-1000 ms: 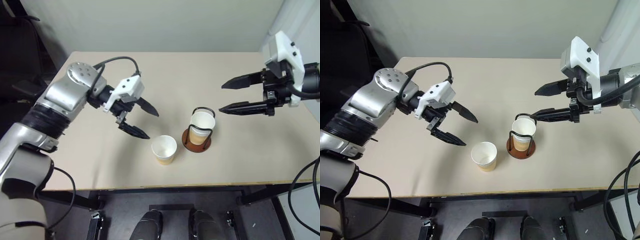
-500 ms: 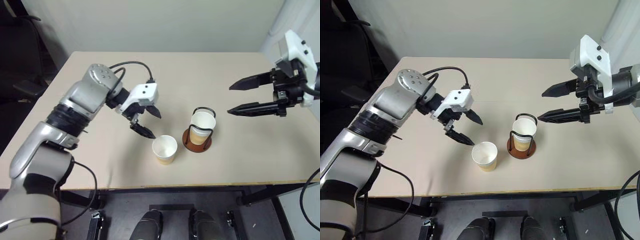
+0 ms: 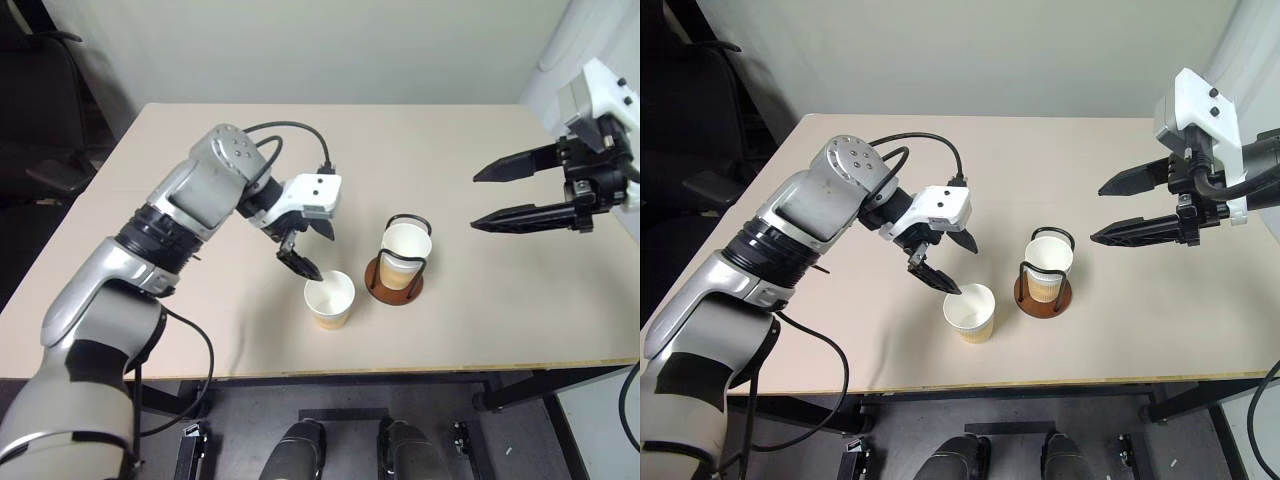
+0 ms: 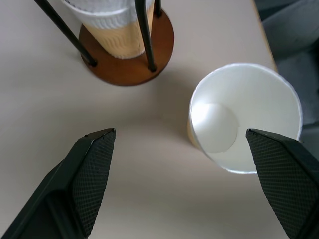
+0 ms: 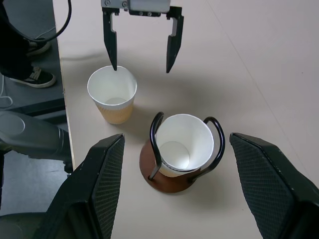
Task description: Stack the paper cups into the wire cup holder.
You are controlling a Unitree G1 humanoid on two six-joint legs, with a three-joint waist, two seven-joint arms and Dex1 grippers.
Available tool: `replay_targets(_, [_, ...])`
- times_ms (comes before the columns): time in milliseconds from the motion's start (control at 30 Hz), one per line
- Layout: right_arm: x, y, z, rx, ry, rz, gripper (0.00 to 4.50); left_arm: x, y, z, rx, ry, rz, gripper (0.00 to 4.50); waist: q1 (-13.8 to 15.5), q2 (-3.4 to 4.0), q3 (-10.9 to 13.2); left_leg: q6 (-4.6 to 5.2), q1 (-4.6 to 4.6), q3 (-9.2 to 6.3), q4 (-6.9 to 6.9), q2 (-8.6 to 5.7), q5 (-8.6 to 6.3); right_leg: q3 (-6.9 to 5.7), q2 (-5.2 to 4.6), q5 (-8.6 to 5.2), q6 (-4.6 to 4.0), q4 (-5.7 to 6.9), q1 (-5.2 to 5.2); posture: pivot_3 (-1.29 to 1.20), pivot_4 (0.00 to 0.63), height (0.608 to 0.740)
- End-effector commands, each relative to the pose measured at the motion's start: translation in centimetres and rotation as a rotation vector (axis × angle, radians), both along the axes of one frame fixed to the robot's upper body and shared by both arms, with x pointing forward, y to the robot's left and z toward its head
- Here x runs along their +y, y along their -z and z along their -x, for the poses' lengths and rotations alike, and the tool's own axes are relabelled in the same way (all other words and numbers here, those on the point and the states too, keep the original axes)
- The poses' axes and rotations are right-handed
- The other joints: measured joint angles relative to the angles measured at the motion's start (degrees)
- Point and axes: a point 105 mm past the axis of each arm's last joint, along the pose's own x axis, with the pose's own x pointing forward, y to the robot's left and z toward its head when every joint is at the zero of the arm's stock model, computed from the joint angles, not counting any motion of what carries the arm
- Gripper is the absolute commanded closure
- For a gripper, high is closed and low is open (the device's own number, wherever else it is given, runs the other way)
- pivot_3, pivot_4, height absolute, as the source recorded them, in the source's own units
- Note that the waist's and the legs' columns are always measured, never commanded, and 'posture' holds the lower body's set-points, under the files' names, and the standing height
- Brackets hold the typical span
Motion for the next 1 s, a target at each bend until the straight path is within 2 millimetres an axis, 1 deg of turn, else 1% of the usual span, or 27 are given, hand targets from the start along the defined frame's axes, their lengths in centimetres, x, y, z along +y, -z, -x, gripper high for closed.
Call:
replay_targets(33, [-0.1,-1.1,0.5,-0.046,-0.009,0.006,1.13,0.0,-0.4,0.0,-0.032,0.033,-0.026,0.0,0.01,0.0,0.0,0.01,0.0,0.0,0.0,0.0,0.0,0.0,0.0,0.01,0.01,0.0,0.0,0.0,0.15,0.74])
replay_targets(300, [0.1,-1.3,0.7,-0.042,-0.034,-0.008,1.13,0.0,0.4,0.2,-0.023,0.042,-0.038,0.0,0.03,0.0,0.0,0.03,0.0,0.0,0.01,0.0,0.0,0.0,0.0,0.02,0.03,-0.01,0.01,0.0,0.15,0.74])
replay_targets(600, [0.4,-1.4,0.7,-0.042,-0.044,-0.022,1.13,0.0,1.9,0.4,-0.009,0.063,-0.063,0.0,0.03,0.0,0.0,0.04,0.0,0.0,0.07,0.0,-0.01,0.0,0.0,0.04,0.06,-0.03,0.03,0.0,0.15,0.74])
replay_targets(767, [0.5,-1.4,0.7,-0.045,-0.044,-0.027,1.13,-0.4,3.0,0.8,0.003,0.107,-0.067,0.0,0.04,0.0,0.0,0.06,0.01,0.0,0.11,0.0,-0.01,0.0,0.0,0.05,0.07,-0.02,0.07,0.0,0.15,0.74])
replay_targets(867, [0.5,-1.4,0.7,-0.046,-0.042,-0.029,1.09,-0.7,3.2,1.1,0.003,0.145,-0.048,0.64,0.04,0.0,0.0,0.06,0.01,0.0,0.15,0.0,-0.02,0.0,0.0,0.07,0.08,-0.01,0.07,0.0,0.15,0.74])
replay_targets(967, [0.4,-1.4,0.7,-0.048,-0.037,-0.03,1.09,-0.7,3.0,1.2,0.0,0.176,-0.03,1.61,0.05,0.0,0.0,0.06,0.01,0.0,0.19,0.0,-0.02,0.0,0.0,0.09,0.1,-0.01,0.08,0.0,0.15,0.74])
replay_targets(1000, [0.4,-1.4,0.7,-0.049,-0.036,-0.03,1.09,-0.7,2.9,1.1,-0.009,0.186,-0.022,2.01,0.05,0.0,0.0,0.07,0.01,0.0,0.2,0.0,-0.02,0.0,0.0,0.1,0.1,0.0,0.08,0.0,0.15,0.74])
